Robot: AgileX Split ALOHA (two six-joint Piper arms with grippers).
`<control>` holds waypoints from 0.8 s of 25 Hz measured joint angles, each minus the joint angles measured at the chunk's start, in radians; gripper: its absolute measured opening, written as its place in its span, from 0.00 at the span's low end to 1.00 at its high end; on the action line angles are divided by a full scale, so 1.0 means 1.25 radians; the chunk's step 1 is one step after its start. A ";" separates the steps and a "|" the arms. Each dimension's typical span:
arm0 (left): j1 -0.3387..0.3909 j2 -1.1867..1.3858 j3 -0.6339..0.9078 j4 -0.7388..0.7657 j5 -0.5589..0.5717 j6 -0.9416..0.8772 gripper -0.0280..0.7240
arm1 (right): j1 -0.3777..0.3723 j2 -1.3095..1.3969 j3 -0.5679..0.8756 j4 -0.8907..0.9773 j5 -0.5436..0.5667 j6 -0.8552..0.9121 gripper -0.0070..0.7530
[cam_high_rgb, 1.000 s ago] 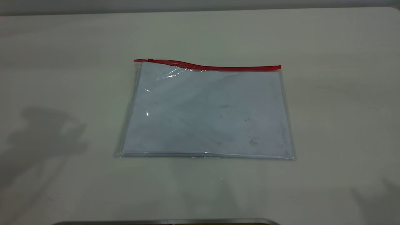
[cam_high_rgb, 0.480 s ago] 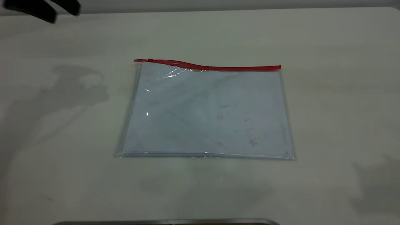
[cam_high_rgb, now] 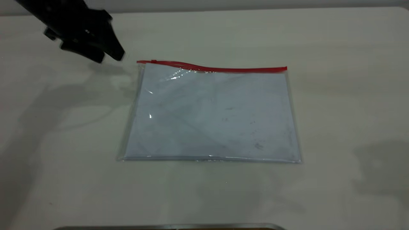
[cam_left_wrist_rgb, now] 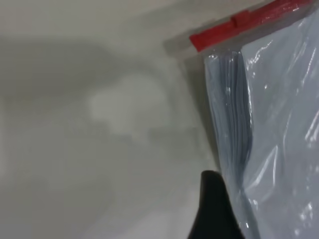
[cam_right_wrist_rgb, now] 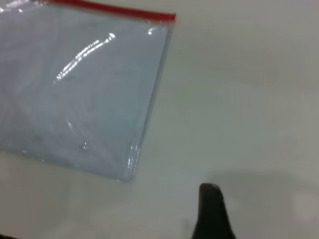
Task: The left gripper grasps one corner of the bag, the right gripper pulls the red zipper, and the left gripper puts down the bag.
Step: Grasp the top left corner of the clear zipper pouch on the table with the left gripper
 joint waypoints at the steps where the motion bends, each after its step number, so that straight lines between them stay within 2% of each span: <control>1: -0.002 0.011 -0.001 -0.019 -0.007 0.017 0.81 | 0.000 0.007 0.000 0.001 0.000 0.000 0.77; 10: -0.048 0.120 -0.019 -0.231 -0.076 0.252 0.81 | 0.000 0.024 -0.005 0.001 -0.006 -0.001 0.77; 20: -0.051 0.133 -0.021 -0.263 -0.143 0.297 0.82 | 0.000 0.024 -0.005 0.001 -0.006 -0.001 0.77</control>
